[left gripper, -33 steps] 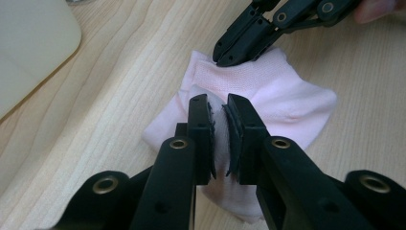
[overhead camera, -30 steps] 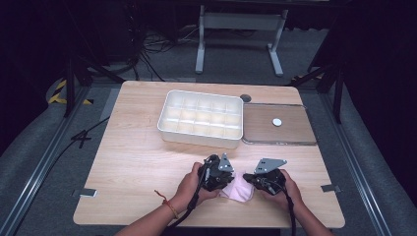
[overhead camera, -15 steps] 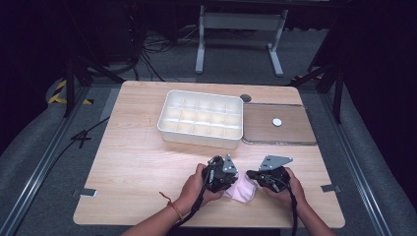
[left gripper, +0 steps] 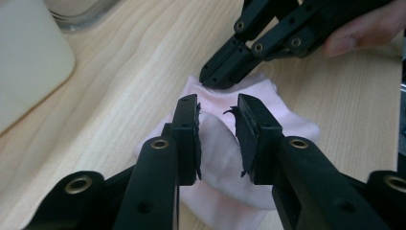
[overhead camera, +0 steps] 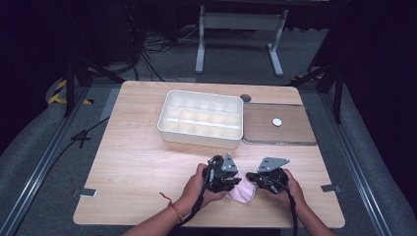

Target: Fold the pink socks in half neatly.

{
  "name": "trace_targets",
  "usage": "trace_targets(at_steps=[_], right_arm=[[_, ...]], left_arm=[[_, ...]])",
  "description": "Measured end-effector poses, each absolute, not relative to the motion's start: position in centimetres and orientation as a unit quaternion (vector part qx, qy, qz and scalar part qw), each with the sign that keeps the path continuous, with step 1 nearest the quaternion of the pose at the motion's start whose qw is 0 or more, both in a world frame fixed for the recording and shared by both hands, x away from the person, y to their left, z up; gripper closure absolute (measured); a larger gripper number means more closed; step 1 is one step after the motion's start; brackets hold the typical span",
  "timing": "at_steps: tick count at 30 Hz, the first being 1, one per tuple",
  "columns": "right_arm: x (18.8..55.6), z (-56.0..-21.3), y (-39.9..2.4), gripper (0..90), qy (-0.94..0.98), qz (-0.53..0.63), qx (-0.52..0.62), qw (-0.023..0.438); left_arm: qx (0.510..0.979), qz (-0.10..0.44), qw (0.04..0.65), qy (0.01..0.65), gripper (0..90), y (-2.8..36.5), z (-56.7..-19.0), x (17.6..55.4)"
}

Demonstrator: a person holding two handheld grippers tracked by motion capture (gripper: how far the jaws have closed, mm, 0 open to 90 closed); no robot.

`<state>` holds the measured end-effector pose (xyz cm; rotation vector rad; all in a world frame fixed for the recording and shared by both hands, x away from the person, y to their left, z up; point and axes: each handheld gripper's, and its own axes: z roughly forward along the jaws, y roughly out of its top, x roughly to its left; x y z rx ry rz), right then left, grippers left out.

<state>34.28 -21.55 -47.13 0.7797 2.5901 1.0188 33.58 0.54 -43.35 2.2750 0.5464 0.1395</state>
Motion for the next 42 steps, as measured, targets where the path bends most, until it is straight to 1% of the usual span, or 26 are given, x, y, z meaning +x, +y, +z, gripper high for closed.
trace_targets(at_steps=[6,9,10,11,12,15,19,22,29,30,33,36,37,39,42], right_arm=[[34.3,-47.2,-21.6,89.8,0.889,0.35,0.268,0.124],[34.3,-47.2,-21.6,89.8,0.889,0.35,0.268,0.122],[34.3,-47.2,-21.6,89.8,0.889,0.35,0.268,0.123],[34.3,-47.2,-21.6,89.8,0.89,0.349,0.268,0.121],[34.3,-47.2,-21.6,89.8,0.89,0.349,0.268,0.121],[34.3,-47.2,-21.5,89.8,0.89,0.349,0.268,0.121],[34.3,-47.2,-21.5,89.9,0.89,0.349,0.267,0.121],[34.3,-47.2,-21.6,89.9,0.889,0.352,0.267,0.122],[34.2,-47.1,-21.6,89.5,0.89,0.349,0.267,0.119],[34.3,-47.1,-21.7,89.0,0.89,0.347,0.267,0.124],[34.3,-46.3,-22.2,88.1,0.878,0.369,0.275,0.13],[33.5,-44.8,-22.2,87.9,0.868,0.397,0.265,0.138],[33.1,-44.4,-22.0,87.6,0.867,0.404,0.257,0.139],[32.3,-43.9,-21.4,87.6,0.867,0.416,0.238,0.136],[31.4,-44.0,-20.3,87.6,0.876,0.412,0.215,0.131]], left_arm=[[0.882,0.059,0.411,0.223,69.7,2.2,-42.2,33.6],[0.879,0.055,0.418,0.223,74.5,3.3,-41.8,33.5],[0.88,0.054,0.416,0.223,74.5,3.5,-41.8,33.5],[0.883,0.056,0.409,0.223,78.1,3.6,-42.0,33.5],[0.889,0.056,0.4,0.218,78.1,3.7,-42.2,33.5],[0.898,0.046,0.383,0.211,81.7,3.4,-43.4,33.4],[0.907,0.031,0.368,0.202,82.3,2.2,-45.0,33.1],[0.915,0.026,0.359,0.184,81.7,0.9,-45.7,32.7],[0.919,0.033,0.353,0.173,80.0,0.0,-46.3,32.4],[0.92,0.032,0.349,0.174,79.9,0.1,-46.4,32.5],[0.917,0.03,0.355,0.178,79.3,0.2,-46.7,32.5],[0.913,0.028,0.364,0.183,78.5,0.3,-46.9,32.5],[0.914,0.026,0.361,0.186,77.7,0.3,-46.9,32.5],[0.911,0.032,0.366,0.185,72.9,0.5,-46.7,32.4],[0.906,0.038,0.377,0.188,66.7,1.3,-46.2,32.2]])
